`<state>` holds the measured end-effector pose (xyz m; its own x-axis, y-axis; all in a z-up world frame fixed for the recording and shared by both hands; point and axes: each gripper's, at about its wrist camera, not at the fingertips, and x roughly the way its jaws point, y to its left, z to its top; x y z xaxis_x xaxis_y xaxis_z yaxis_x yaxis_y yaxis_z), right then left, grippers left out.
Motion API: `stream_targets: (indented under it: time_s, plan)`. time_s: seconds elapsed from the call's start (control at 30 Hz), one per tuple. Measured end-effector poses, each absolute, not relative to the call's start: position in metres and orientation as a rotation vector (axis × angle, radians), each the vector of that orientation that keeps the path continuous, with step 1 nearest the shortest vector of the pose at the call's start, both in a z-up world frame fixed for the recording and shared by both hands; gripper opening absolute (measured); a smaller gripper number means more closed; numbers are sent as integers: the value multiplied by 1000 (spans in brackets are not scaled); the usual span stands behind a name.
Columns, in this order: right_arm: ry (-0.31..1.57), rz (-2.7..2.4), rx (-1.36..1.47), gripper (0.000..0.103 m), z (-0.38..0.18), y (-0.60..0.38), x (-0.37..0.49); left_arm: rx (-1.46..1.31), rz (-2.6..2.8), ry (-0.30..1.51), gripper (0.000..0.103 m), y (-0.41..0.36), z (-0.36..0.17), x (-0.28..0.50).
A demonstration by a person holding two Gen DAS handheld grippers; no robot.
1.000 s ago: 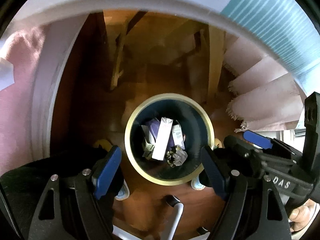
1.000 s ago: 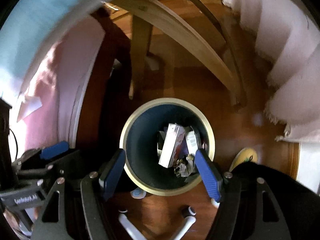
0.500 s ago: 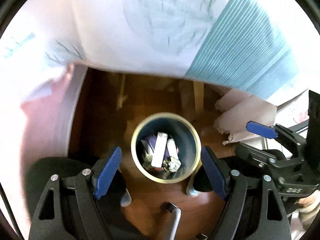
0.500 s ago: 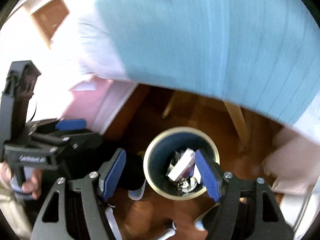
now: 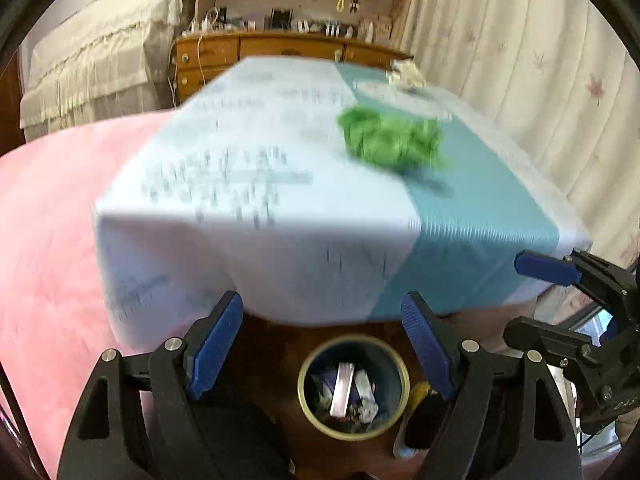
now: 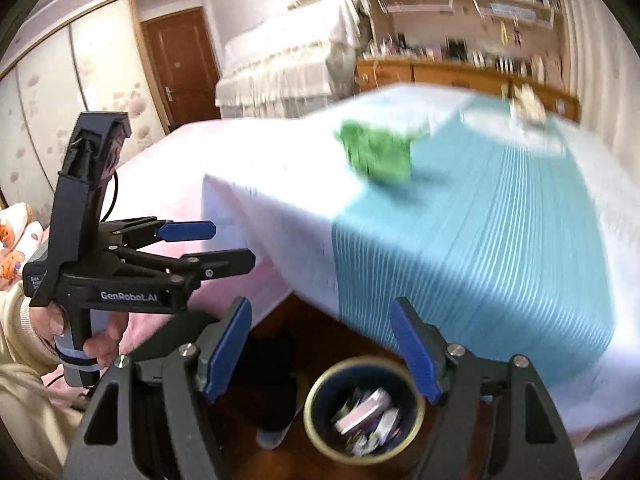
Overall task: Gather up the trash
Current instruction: 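Raise both tools back over the table toward the green paper, then grasp the green crumpled paper with the right tool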
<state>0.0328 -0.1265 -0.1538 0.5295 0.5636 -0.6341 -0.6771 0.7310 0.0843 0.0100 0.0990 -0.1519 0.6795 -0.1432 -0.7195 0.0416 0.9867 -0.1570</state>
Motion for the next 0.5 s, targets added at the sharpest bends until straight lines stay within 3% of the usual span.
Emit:
stream_targets:
  time_s: [0.23, 0.5]
  plan:
    - [582, 697, -274, 72, -107, -105, 62, -87, -53, 790, 80, 105, -115, 43]
    - [617, 632, -375, 73, -90, -79, 120, -53, -25, 823, 80, 117, -111, 77]
